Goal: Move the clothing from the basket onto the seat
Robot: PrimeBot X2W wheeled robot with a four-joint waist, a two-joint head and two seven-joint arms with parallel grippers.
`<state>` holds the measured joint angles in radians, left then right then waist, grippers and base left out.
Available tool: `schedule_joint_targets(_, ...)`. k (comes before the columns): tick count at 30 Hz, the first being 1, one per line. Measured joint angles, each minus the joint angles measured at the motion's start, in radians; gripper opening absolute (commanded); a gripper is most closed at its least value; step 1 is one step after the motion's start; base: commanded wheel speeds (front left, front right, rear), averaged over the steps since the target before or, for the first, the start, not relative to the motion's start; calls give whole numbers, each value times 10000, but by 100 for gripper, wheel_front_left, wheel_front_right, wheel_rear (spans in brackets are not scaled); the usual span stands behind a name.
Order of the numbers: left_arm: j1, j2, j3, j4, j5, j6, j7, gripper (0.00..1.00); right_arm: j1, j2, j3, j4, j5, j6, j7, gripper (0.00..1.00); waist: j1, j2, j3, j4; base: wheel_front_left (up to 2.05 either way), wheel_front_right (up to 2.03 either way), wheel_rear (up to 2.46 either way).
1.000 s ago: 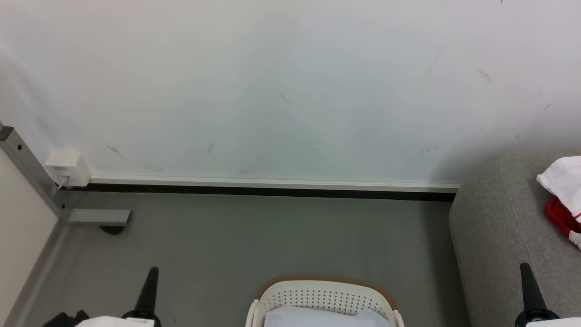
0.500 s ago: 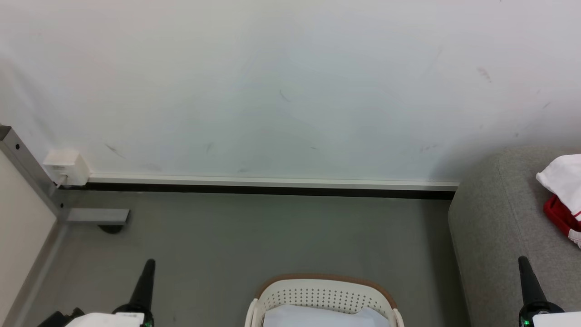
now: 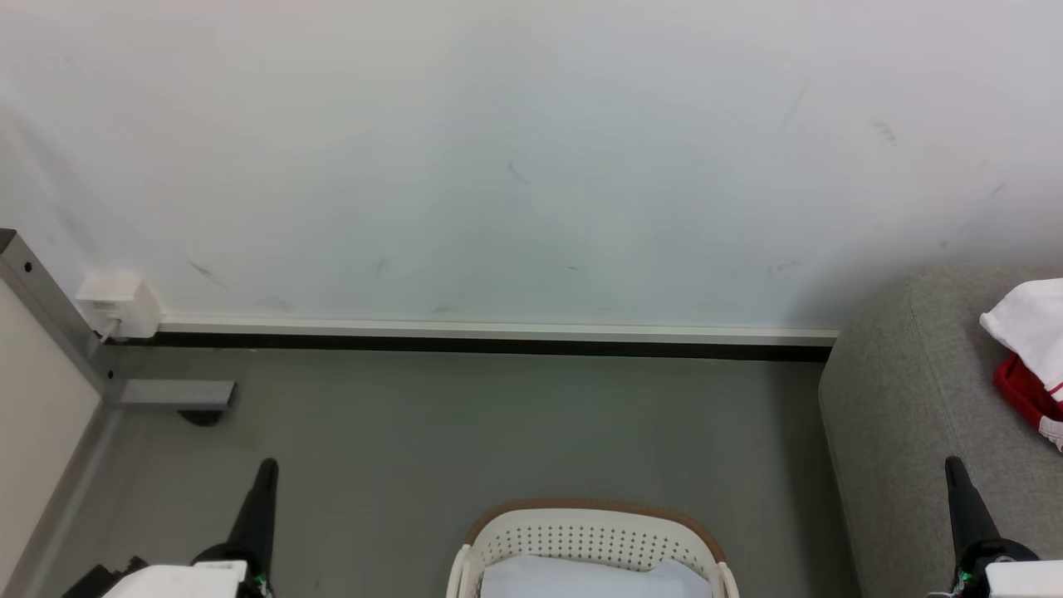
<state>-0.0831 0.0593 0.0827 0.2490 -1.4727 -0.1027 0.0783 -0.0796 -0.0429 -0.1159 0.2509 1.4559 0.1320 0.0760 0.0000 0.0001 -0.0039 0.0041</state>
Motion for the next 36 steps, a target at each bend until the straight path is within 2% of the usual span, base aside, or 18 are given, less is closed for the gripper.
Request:
schedule_joint_targets(22, -220, -105, 320, -23, -1327, -288, 355, 0, -225, -33, 23, -35, 1561, 0, 384, 0, 0, 0, 71, -42, 0, 0, 0)
schedule_joint_targets(36, -221, -107, 320, -23, -1327, -288, 357, 0, -228, -33, 23, -36, 1563, 0, 384, 0, 0, 0, 71, -42, 0, 0, 0)
